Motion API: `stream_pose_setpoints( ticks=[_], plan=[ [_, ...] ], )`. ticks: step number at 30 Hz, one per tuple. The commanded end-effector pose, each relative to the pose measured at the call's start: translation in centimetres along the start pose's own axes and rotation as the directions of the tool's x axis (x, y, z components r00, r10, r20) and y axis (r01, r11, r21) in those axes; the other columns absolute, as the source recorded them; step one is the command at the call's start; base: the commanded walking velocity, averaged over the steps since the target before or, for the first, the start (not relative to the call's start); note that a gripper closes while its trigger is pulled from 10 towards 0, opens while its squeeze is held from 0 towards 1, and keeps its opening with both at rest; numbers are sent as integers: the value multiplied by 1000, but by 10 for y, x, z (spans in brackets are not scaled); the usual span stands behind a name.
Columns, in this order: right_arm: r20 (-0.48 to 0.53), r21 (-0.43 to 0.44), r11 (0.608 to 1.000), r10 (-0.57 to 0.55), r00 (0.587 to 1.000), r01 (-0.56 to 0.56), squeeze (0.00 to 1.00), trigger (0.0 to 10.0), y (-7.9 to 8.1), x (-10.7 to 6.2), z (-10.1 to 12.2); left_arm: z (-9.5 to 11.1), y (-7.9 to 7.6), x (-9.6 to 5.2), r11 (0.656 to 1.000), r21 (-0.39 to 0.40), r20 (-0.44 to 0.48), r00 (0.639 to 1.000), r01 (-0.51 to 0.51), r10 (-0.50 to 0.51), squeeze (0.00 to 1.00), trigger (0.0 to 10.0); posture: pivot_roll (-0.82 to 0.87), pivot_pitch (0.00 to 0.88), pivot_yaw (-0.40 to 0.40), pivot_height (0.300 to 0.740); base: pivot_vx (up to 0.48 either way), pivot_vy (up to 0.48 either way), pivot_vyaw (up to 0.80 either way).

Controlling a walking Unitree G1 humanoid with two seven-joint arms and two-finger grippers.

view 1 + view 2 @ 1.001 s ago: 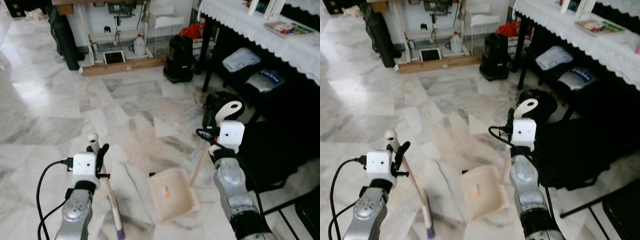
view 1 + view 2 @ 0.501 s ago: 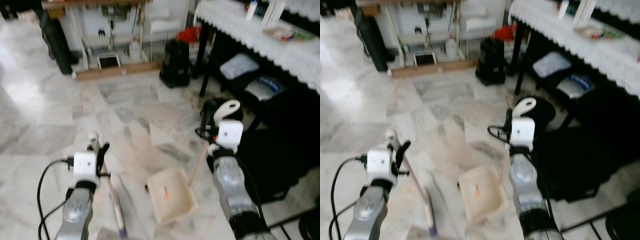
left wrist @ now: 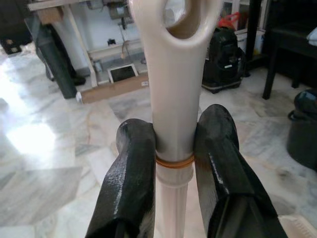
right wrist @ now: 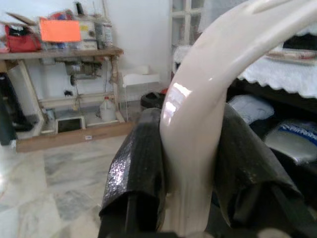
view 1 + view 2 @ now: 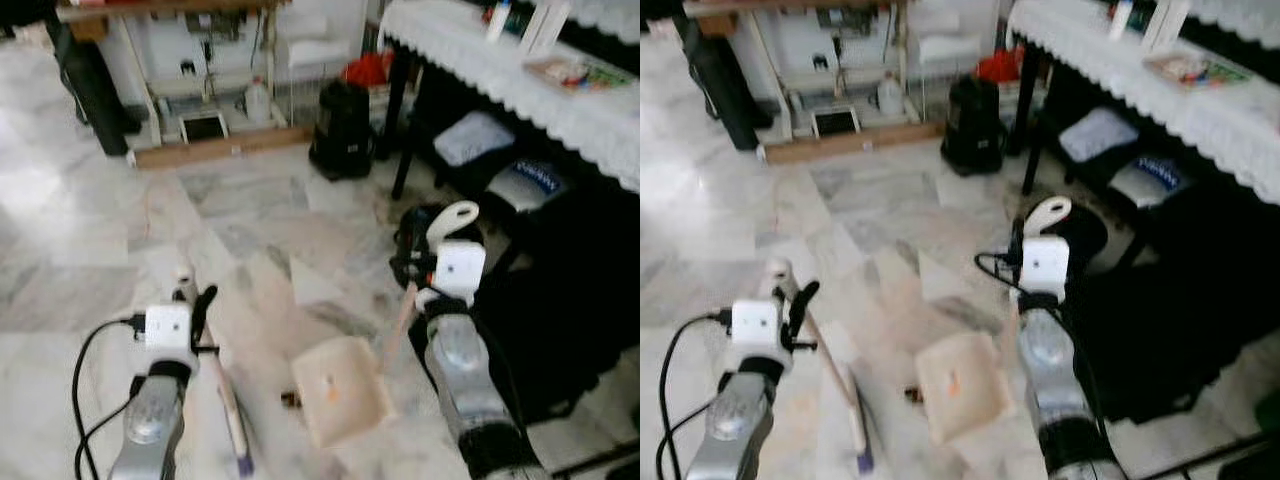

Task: Sweep floor

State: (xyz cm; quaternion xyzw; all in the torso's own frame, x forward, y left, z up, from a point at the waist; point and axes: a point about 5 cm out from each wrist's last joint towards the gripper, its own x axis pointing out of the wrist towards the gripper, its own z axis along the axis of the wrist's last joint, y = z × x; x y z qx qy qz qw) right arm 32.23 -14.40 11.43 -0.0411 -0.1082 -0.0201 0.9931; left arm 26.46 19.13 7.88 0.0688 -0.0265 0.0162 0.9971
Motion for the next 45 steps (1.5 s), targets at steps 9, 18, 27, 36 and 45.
stream_pose_setpoints(
  ticks=[9,18,27,36,45],
  plan=[
    [33,-18,1000,-9,999,9,0,10000,-5,3,6,8,0,3,1000,12,40,999,8,-8,0,10000,104,67,-13,740,191,0,0],
    [35,-19,1000,-10,999,11,0,10000,-6,4,6,8,-2,2,1000,8,35,999,16,-17,0,10000,105,57,-16,740,0,0,0],
    [34,-17,1000,-7,999,7,0,10000,-6,3,6,7,-2,2,1000,6,33,999,19,-19,0,10000,105,55,-17,740,0,0,0],
    [31,-20,1000,-6,1000,7,0,10000,-5,4,5,7,-2,2,1000,4,34,999,15,-15,0,10000,109,57,-20,740,0,0,0],
    [27,-23,1000,-14,1000,14,0,10000,-6,3,4,7,-3,2,1000,4,33,999,22,-22,0,10000,106,56,-17,740,173,0,0]
  ],
)
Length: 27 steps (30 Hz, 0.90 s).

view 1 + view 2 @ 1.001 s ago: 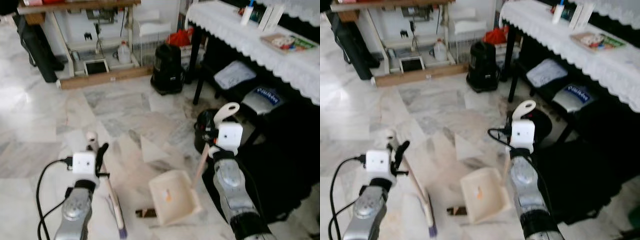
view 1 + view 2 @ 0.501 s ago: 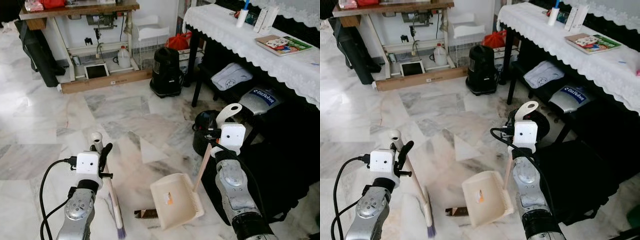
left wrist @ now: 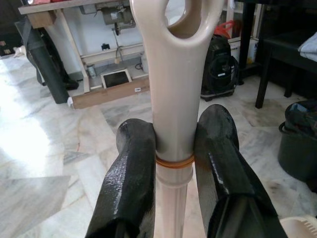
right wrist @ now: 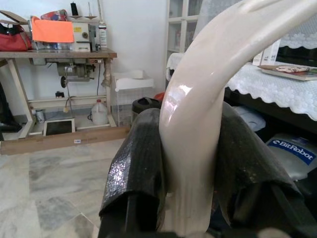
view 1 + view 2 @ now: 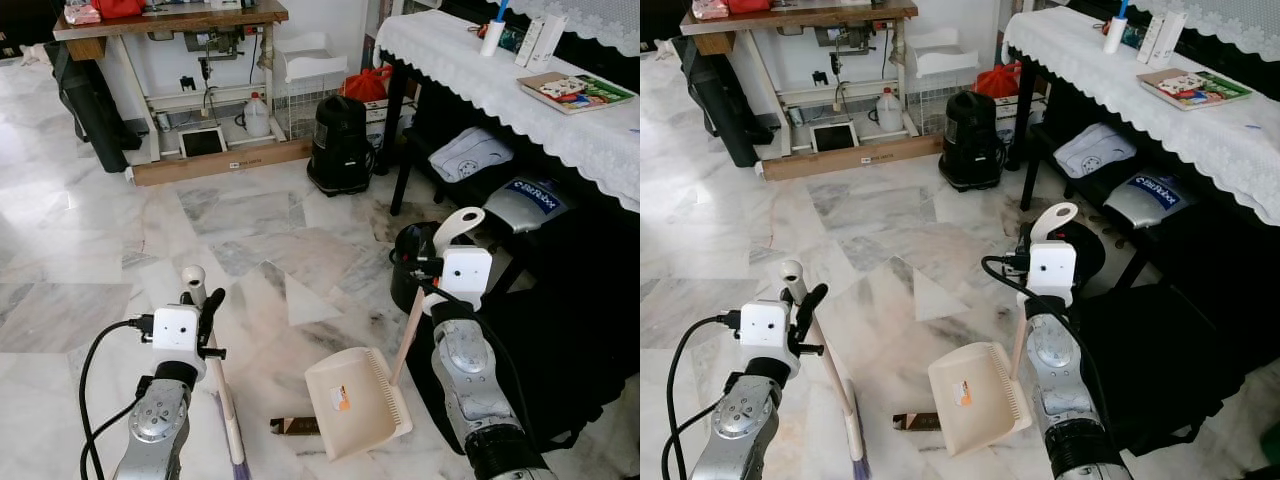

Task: Sweep floor

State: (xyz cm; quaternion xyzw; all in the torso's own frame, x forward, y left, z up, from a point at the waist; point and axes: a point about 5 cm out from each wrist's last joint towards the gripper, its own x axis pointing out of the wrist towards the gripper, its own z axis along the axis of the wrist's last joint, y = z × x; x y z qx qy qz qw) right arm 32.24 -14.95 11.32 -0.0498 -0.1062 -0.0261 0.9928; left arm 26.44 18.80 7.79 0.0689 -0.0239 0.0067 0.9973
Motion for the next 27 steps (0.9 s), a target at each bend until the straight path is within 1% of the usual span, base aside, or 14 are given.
stream_pose_setpoints(
  ticks=[1,13,27],
  plan=[
    [30,-5,1000,-4,1000,5,0,10000,-1,3,6,8,0,2,1000,4,37,999,3,-3,0,10000,106,56,-17,740,266,0,0],
    [28,-5,1000,-2,1000,2,0,10000,-1,2,5,8,-1,2,1000,1,37,999,3,-3,0,10000,108,58,-20,740,271,0,0],
    [17,-13,1000,-17,1000,17,0,10000,-4,2,2,8,0,2,1000,-3,42,999,0,0,0,10000,109,59,-19,740,0,0,0]
  ],
)
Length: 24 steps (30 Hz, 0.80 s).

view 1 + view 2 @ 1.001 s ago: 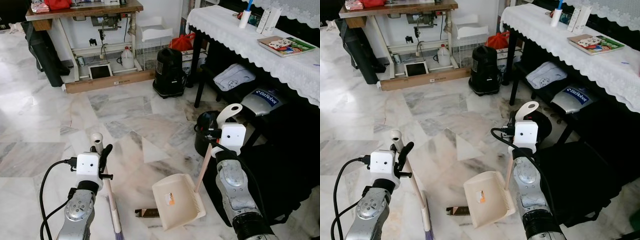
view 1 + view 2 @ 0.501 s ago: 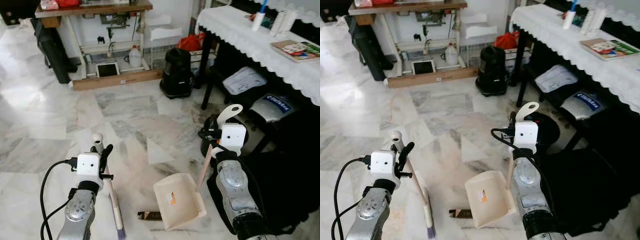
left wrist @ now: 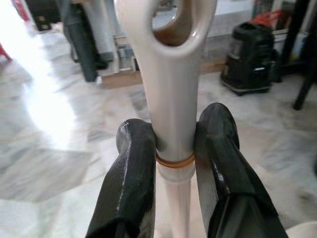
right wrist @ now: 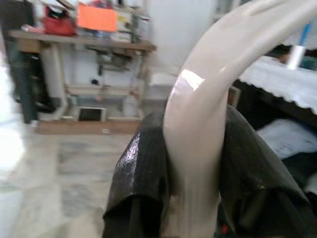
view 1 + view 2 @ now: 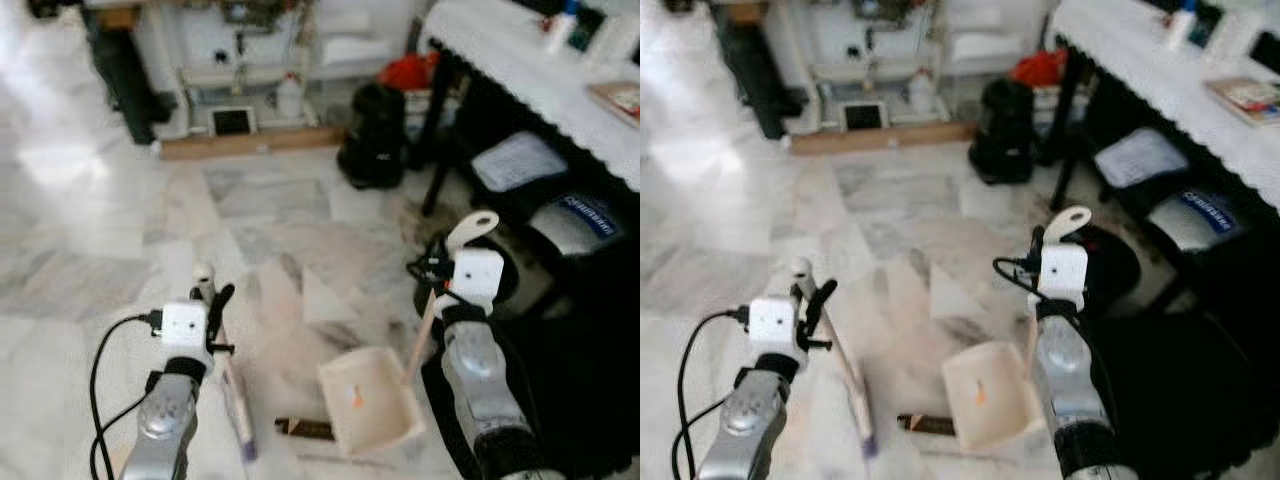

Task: Sweep floor

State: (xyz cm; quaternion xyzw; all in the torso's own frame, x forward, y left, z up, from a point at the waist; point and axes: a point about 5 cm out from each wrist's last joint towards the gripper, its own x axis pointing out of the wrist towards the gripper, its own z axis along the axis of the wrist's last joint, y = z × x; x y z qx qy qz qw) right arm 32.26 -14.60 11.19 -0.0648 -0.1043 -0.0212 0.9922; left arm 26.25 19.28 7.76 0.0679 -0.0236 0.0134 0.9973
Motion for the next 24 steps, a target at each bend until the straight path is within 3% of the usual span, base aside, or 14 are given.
stream_pose_setpoints(
  ticks=[1,12,24],
  plan=[
    [15,12,999,-37,999,37,0,10000,-8,1,2,9,-4,3,1000,0,44,999,13,-13,0,10000,110,59,-18,740,0,0,0],
    [-39,-38,993,-117,992,116,0,10000,-20,-6,-13,11,-1,4,1000,7,48,999,16,-16,0,10000,112,63,-12,740,0,0,0],
    [-113,-150,953,-280,953,262,0,10000,-39,-25,-40,15,1,8,997,6,50,996,78,-78,0,10000,126,73,12,740,0,0,0]
  ],
)
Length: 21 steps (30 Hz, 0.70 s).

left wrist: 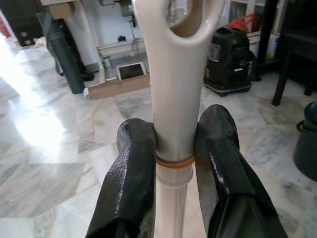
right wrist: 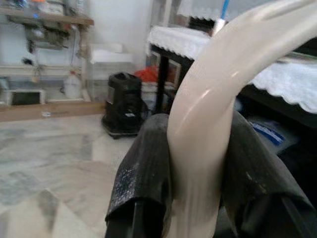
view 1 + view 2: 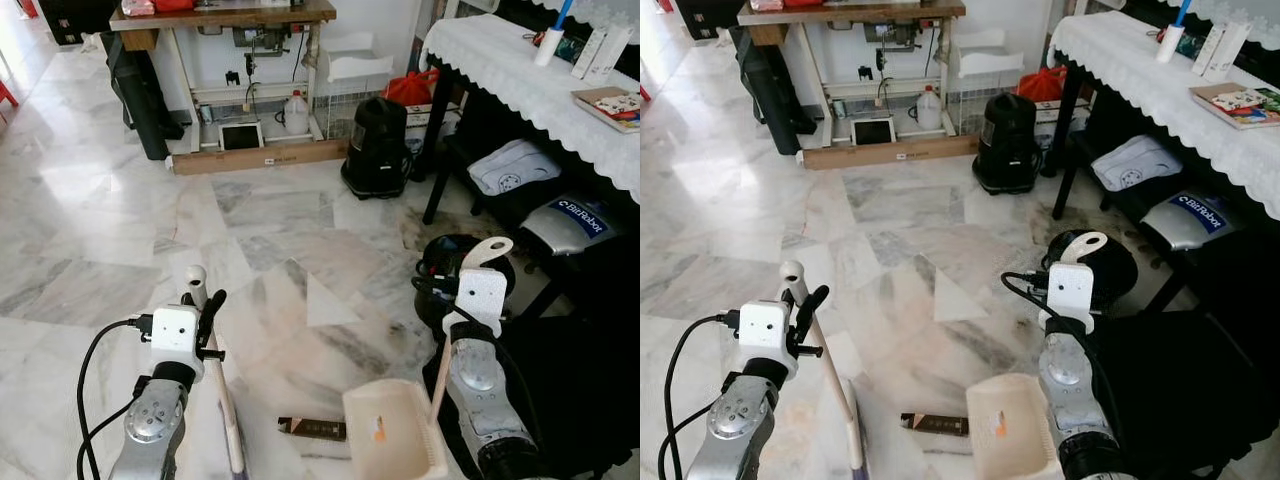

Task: Sweep floor

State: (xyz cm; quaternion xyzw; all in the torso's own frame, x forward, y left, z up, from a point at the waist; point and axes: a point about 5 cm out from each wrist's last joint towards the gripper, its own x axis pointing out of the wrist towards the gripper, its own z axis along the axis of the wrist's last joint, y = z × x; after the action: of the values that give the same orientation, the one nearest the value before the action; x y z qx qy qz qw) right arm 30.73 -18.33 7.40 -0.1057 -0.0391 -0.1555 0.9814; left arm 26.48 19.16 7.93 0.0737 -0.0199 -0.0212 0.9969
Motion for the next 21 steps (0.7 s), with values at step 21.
stream_pose_setpoints(
  ticks=[21],
  plan=[
    [-30,-118,987,-109,994,105,0,10000,-7,-8,-25,26,7,7,997,-22,65,996,70,-69,0,10000,160,83,56,740,0,0,0]
  ],
)
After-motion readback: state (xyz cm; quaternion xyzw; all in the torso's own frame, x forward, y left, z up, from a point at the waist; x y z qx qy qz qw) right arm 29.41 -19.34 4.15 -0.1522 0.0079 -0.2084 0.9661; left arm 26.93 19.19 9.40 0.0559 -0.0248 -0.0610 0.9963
